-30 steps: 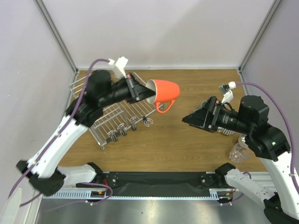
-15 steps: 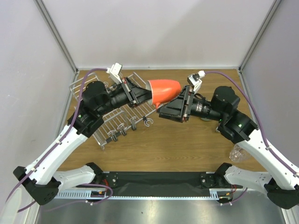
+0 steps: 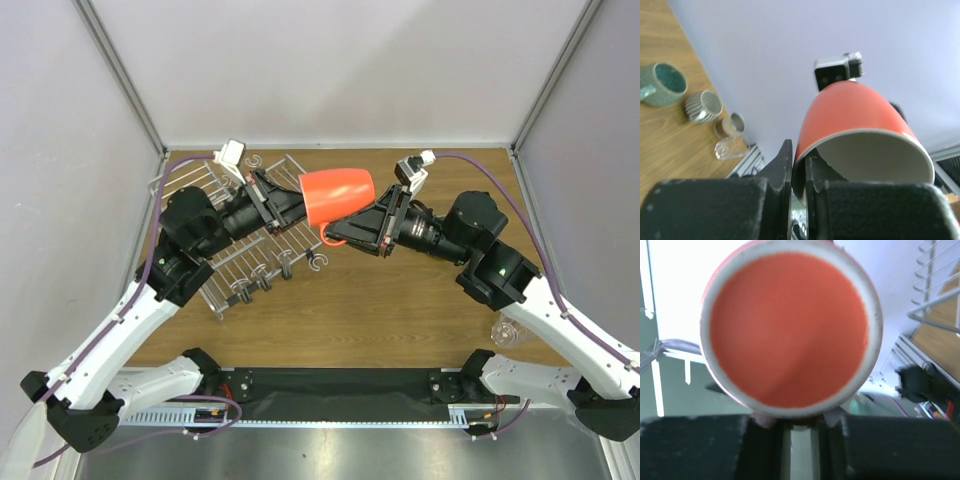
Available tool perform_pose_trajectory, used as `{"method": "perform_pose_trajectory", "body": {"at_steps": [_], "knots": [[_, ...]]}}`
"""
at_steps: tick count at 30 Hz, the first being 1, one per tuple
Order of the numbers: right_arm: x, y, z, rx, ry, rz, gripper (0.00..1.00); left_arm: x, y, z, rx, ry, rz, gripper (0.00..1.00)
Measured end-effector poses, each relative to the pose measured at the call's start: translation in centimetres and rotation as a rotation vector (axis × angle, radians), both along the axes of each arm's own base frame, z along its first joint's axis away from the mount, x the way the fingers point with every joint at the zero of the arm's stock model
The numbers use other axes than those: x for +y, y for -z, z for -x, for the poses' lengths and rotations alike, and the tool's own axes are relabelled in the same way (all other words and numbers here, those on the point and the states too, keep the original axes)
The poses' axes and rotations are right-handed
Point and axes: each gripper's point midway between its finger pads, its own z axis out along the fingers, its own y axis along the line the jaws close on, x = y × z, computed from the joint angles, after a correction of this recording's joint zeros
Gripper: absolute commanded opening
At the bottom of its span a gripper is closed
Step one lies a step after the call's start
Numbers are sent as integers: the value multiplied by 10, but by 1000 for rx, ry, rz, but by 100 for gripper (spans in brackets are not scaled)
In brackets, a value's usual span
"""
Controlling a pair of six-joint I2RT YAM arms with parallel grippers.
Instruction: Load the cups into the dish rack
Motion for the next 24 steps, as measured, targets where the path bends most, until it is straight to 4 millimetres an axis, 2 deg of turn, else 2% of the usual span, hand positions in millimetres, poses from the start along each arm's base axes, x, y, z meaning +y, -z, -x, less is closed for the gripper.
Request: {"method": "perform_pose_trajectory", "body": {"at_steps": [1,2,3,5,6,7,8,9,11,15,19,22,24], "knots": [[1,-2,0,-4,-3,-7,0,1,-3,0,-5,-2,11,0],[3,-4,2,-2,-10,-19,0,3,-6,0,-14,-5,19,0],[4,-6,3,-5,-16,-28,0,4,-8,1,-25,-7,22,8],[7,-7,2,-10,-17,-33,0,7,-10,2,-43,-15,11,37],[8,-7,1,-20,-15,-31,0,8,-8,2,-51,-22,-11,59],[10,-3,-2,-24,-5,-18,0,9,-6,2,-57,-27,-32,69],[13,3,-6,-24,8,5,0,10,-4,3,-62,-28,-53,85],[15,10,-8,-19,11,30,0,14,0,1,-67,-54,-85,94],[16,12,-14,-44,35,65,0,29,16,-6,-41,-129,-153,99],[15,10,-29,-113,95,136,0,59,28,7,-44,-216,-225,100],[12,23,-70,-159,232,249,0,90,27,37,-82,-259,-251,97],[11,47,-107,-183,347,402,0,117,20,57,-110,-308,-263,95],[13,64,-128,-201,397,506,0,129,17,62,-119,-341,-277,94]]}}
